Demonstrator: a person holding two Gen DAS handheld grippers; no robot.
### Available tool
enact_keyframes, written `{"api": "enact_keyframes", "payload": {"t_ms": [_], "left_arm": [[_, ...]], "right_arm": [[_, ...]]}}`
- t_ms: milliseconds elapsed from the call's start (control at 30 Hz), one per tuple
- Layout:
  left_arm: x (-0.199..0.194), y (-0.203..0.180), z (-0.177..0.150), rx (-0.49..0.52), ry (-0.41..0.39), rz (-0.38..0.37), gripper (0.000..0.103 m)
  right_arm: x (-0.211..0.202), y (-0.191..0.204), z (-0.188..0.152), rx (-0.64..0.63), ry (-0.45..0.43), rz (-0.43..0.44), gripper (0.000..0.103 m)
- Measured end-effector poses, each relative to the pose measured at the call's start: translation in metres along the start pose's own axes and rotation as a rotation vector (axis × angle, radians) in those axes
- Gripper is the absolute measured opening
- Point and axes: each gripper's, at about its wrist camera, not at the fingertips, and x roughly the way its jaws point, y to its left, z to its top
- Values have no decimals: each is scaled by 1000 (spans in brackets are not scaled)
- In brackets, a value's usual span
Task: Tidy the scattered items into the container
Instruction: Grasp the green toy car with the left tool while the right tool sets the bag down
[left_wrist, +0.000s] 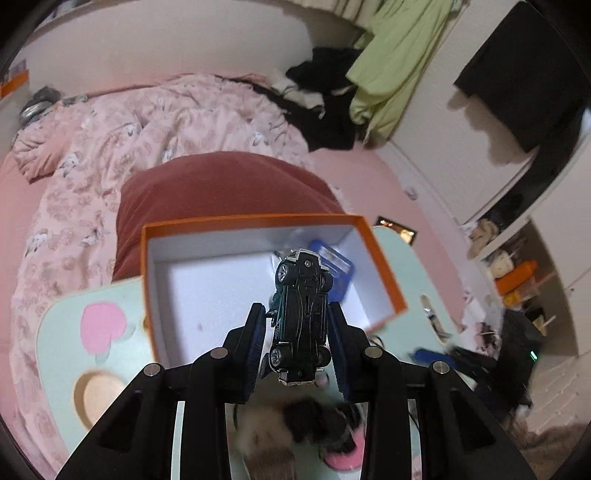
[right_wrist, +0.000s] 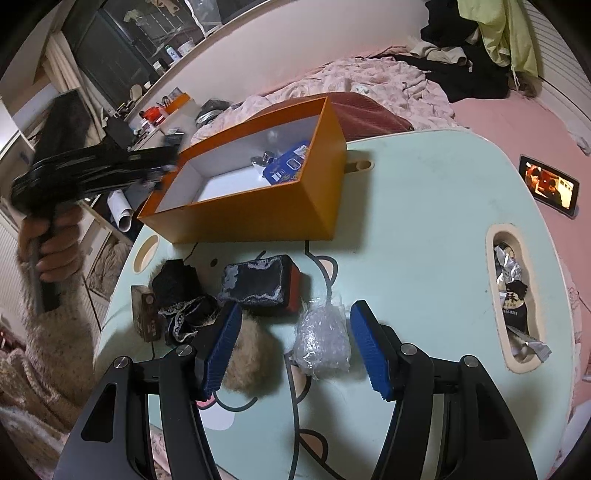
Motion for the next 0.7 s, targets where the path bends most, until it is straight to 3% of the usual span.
{"api": "enact_keyframes", "payload": {"t_ms": [167,400,500,700], "left_arm": [[-15,5,-43,-28,-5,-1,32],[0,30,-98,-125,40,13,32],[2,36,-109,-129,5,101,31],[11,39,-116,-140,-40,95,31]], "right_arm": [[0,1,4,0,-6,-5,62],[-1,3,14,2,-23,-7,62],[-4,6,22,-5,-47,-16,62],[-5,17,46,-36,-86,-51,62]]}}
